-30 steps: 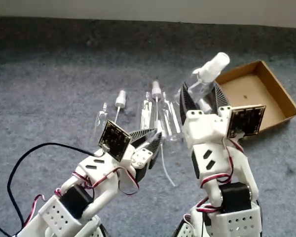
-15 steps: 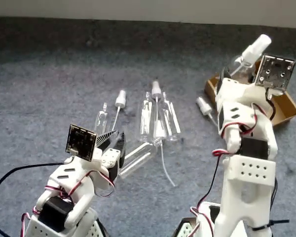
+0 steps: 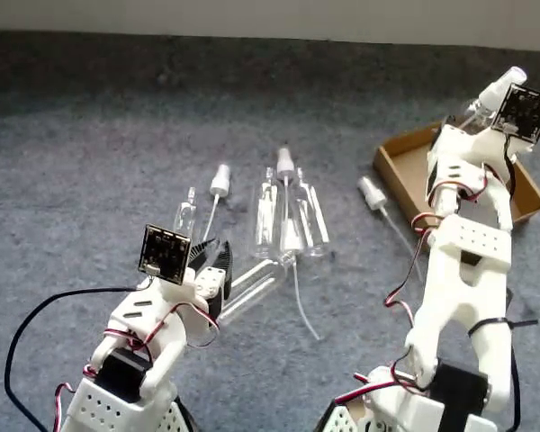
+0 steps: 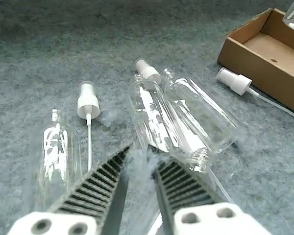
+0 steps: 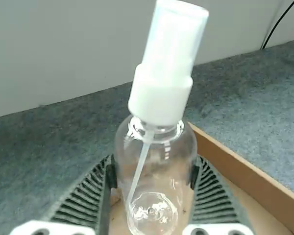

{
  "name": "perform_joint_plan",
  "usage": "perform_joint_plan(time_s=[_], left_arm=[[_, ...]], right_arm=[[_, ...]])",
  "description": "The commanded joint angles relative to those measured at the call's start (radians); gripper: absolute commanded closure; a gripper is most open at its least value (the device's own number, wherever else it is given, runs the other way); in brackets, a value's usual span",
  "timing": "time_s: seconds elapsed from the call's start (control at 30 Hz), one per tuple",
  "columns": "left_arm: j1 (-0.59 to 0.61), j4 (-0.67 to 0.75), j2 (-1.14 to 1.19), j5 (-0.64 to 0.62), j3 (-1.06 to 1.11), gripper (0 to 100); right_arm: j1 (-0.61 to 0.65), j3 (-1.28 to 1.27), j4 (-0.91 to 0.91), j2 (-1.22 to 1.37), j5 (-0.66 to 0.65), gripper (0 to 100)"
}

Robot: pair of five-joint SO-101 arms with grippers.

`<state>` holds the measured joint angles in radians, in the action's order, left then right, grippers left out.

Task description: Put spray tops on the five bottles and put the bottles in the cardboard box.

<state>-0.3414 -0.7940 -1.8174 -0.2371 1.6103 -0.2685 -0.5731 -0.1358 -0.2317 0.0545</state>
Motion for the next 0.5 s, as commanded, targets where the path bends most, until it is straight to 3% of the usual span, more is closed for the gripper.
perform_joint_plan(time_s=[0.0, 0.47], left_arm=[[0.01, 0.034, -0.013, 0.009, -0.012, 99], [0.01, 0.037, -0.013, 0.011, -0.007, 99]], right_arm=[[-0.038, 0.142, 0.073, 0.096, -0.012, 92.5], [-0.077, 0.604, 0.074, 0.59, -0.014, 92.5]])
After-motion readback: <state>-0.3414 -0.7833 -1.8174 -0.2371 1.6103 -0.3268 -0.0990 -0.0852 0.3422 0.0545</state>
